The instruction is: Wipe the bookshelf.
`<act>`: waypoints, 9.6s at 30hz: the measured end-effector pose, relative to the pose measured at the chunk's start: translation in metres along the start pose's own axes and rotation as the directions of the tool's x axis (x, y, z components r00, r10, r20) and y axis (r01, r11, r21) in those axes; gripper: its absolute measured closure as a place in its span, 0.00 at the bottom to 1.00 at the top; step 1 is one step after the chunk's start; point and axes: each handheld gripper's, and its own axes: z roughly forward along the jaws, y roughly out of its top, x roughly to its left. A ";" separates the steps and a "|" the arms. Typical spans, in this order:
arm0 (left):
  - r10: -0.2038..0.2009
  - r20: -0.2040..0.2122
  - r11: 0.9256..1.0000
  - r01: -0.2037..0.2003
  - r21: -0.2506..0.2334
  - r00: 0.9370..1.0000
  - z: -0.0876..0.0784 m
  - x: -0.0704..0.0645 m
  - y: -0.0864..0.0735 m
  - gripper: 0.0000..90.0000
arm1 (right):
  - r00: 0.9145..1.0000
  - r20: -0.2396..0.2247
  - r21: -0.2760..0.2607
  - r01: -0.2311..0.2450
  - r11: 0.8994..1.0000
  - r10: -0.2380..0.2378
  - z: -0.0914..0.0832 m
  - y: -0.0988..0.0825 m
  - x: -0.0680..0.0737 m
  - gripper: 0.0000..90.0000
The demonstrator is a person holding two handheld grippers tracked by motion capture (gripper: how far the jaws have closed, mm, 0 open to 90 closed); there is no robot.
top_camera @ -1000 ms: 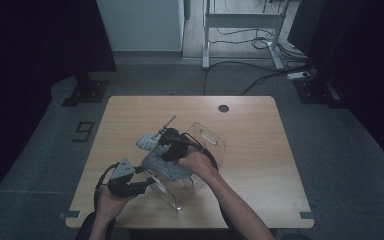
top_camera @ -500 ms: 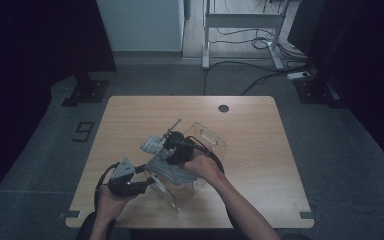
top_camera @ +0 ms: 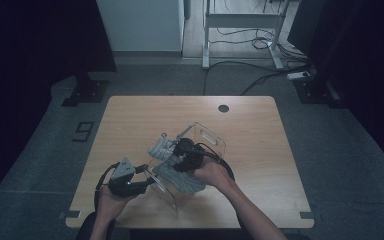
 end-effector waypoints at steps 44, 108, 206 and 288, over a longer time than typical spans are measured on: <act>-0.008 -0.016 1.000 0.008 0.002 1.000 0.010 0.006 0.007 0.49 | 0.998 0.037 -0.003 -0.047 0.999 0.047 0.005 -0.068 0.003 0.75; -0.046 -0.078 0.999 0.046 -0.001 0.996 0.026 0.022 0.016 0.14 | 0.985 0.090 -0.030 -0.148 0.989 0.150 0.046 -0.103 -0.040 0.75; -0.067 -0.143 0.949 0.107 0.296 0.988 0.038 0.057 -0.062 0.00 | 0.998 0.018 -0.002 0.053 0.999 -0.053 0.006 0.054 0.016 0.71; -0.069 -0.148 0.950 0.110 0.293 0.987 0.038 0.056 -0.062 0.00 | 0.995 -0.082 -0.022 -0.058 0.998 0.056 0.056 -0.081 0.010 0.72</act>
